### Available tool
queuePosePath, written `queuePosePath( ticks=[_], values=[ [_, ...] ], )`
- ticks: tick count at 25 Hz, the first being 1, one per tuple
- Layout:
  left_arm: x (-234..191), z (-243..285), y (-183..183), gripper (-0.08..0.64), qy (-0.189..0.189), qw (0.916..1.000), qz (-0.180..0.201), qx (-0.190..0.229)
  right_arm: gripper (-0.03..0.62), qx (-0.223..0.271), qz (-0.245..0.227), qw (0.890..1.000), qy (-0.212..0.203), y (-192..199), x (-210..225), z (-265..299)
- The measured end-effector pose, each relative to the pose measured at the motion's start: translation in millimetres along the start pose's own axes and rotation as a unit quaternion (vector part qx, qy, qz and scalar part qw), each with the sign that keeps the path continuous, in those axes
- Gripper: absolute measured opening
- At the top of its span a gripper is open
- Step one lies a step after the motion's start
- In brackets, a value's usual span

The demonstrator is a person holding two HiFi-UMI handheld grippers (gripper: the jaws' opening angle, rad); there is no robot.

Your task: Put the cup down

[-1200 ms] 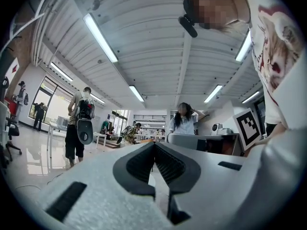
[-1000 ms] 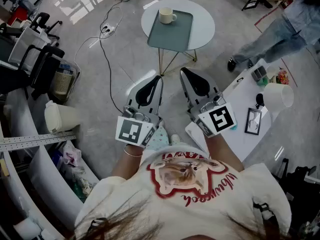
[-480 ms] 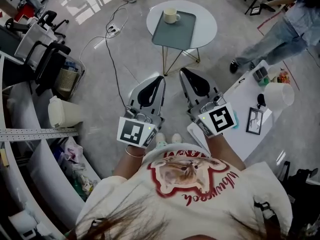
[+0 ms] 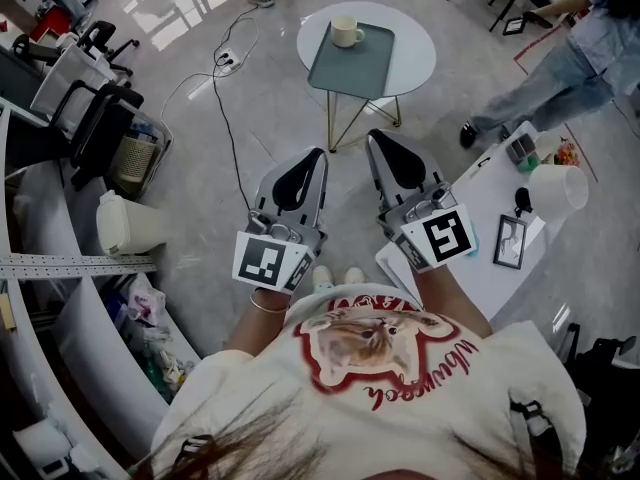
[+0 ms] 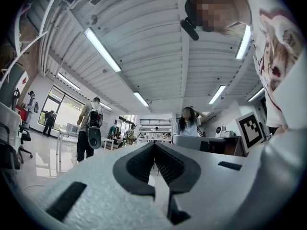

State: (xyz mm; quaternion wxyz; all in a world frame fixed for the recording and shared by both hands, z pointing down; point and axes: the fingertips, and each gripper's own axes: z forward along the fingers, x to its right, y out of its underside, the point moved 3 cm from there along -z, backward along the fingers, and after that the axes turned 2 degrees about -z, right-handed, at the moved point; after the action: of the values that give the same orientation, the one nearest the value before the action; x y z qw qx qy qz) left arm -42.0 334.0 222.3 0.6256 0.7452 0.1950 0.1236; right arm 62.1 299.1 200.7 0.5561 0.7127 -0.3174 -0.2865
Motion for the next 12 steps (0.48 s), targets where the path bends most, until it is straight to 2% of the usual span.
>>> queuePosePath(
  ticks=[12],
  values=[
    [-7.4, -0.4, -5.3, 0.014, -0.009, 0.9999, 0.003, 0.005, 0.029, 0.0, -0.004, 1.0, -0.006, -1.1, -4.0, 3.1]
  ],
)
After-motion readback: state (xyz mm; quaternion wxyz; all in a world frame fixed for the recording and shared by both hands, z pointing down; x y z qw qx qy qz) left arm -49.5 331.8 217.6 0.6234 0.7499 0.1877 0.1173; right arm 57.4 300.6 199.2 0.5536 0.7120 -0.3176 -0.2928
